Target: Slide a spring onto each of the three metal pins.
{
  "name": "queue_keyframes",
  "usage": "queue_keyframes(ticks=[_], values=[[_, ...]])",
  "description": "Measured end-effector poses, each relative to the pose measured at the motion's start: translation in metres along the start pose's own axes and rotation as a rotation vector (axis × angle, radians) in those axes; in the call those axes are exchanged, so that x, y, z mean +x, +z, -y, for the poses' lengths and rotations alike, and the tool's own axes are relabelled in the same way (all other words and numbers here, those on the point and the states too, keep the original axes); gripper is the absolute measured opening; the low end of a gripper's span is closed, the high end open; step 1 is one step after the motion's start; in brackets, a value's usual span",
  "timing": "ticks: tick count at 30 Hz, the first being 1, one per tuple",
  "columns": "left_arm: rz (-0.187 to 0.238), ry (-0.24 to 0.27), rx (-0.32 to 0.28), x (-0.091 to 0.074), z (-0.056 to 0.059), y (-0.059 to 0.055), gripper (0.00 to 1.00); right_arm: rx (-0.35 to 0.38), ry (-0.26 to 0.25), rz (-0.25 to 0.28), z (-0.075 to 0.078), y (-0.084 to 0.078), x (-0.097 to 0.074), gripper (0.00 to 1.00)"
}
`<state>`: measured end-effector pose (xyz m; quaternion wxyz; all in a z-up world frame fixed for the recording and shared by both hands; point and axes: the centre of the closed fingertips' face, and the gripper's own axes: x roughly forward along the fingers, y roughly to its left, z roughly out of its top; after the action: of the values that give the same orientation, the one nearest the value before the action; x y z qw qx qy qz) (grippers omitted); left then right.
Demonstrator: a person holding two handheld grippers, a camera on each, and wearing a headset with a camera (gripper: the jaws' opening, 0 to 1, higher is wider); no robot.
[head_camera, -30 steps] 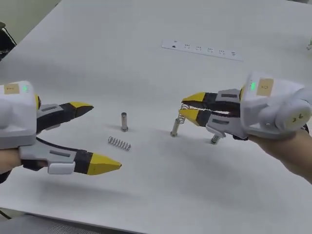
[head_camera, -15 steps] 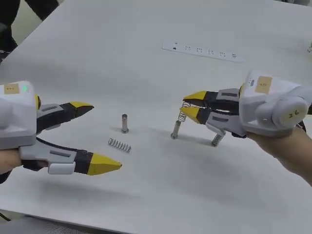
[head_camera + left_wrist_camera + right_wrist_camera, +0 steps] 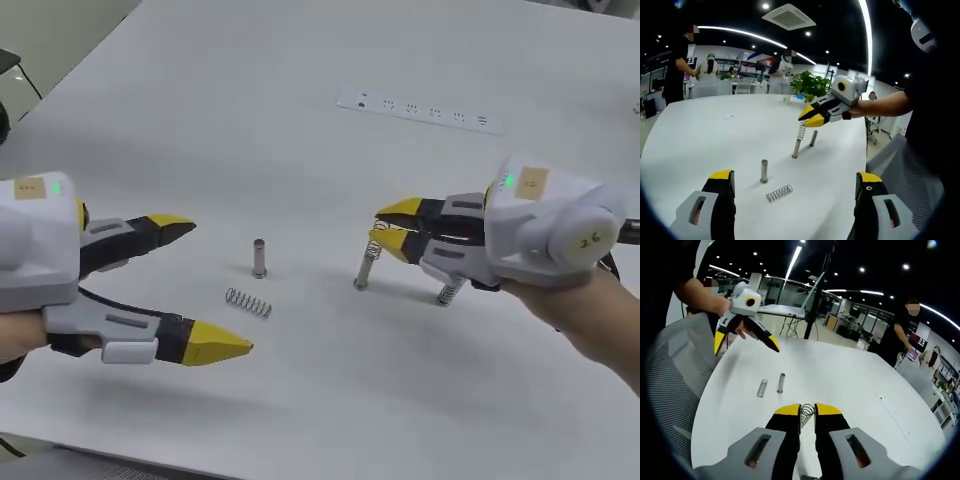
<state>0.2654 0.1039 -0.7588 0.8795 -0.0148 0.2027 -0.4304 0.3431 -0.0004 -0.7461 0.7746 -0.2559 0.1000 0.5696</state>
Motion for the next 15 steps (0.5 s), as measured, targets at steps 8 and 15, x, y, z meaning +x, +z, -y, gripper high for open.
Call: queue_keyframes(ticks=[8, 15], values=[[-0.001, -0.002, -0.003, 0.000, 0.002, -0.001, 0.98, 0.003, 0.001, -0.008, 0.000, -0.005, 0.003, 0.07], [0.000, 0.000, -0.006, -0.001, 0.002, -0.002, 0.98, 0.016, 0.008, -0.025, -0.002, -0.014, 0.007, 0.07]])
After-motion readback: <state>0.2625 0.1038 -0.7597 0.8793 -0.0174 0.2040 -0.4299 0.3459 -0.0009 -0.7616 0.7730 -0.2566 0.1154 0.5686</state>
